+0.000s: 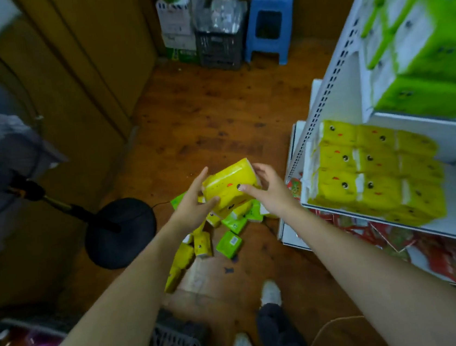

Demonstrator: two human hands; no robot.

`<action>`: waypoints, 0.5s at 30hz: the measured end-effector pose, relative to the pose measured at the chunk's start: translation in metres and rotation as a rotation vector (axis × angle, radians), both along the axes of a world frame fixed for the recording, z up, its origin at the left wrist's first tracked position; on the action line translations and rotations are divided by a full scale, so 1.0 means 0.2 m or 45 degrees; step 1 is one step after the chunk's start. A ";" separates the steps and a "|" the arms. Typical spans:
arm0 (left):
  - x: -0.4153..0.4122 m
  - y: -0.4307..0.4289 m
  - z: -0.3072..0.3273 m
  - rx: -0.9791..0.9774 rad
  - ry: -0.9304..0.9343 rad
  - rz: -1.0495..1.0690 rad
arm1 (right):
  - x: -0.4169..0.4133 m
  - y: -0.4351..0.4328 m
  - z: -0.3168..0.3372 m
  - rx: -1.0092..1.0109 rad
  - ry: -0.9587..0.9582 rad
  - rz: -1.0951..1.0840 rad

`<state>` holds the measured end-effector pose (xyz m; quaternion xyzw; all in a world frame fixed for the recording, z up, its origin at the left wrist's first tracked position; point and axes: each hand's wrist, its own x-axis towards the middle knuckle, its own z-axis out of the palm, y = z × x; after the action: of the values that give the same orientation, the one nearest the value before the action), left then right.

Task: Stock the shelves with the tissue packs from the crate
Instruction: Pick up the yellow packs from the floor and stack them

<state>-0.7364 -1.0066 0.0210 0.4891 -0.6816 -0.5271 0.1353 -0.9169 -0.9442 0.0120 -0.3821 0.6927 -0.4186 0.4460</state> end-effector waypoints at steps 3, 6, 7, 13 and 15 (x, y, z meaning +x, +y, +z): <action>0.00 0.08 0.17 0.112 -0.032 -0.048 | 0.01 0.11 0.17 -0.043 0.040 -0.025; -0.01 0.16 0.29 0.182 -0.049 -0.051 | 0.00 0.20 0.31 -0.084 0.091 -0.041; -0.02 0.19 0.31 0.171 -0.057 -0.045 | 0.00 0.23 0.34 -0.107 0.096 -0.049; -0.18 0.30 0.44 0.167 -0.035 -0.089 | -0.13 0.34 0.47 -0.139 0.177 -0.026; -0.27 0.37 0.53 0.232 0.066 -0.067 | -0.20 0.38 0.50 -0.136 0.205 -0.007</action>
<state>-0.7903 -0.9335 0.1261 0.4676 -0.6397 -0.6028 0.0938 -0.9569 -0.8690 0.1121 -0.4358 0.7040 -0.4242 0.3666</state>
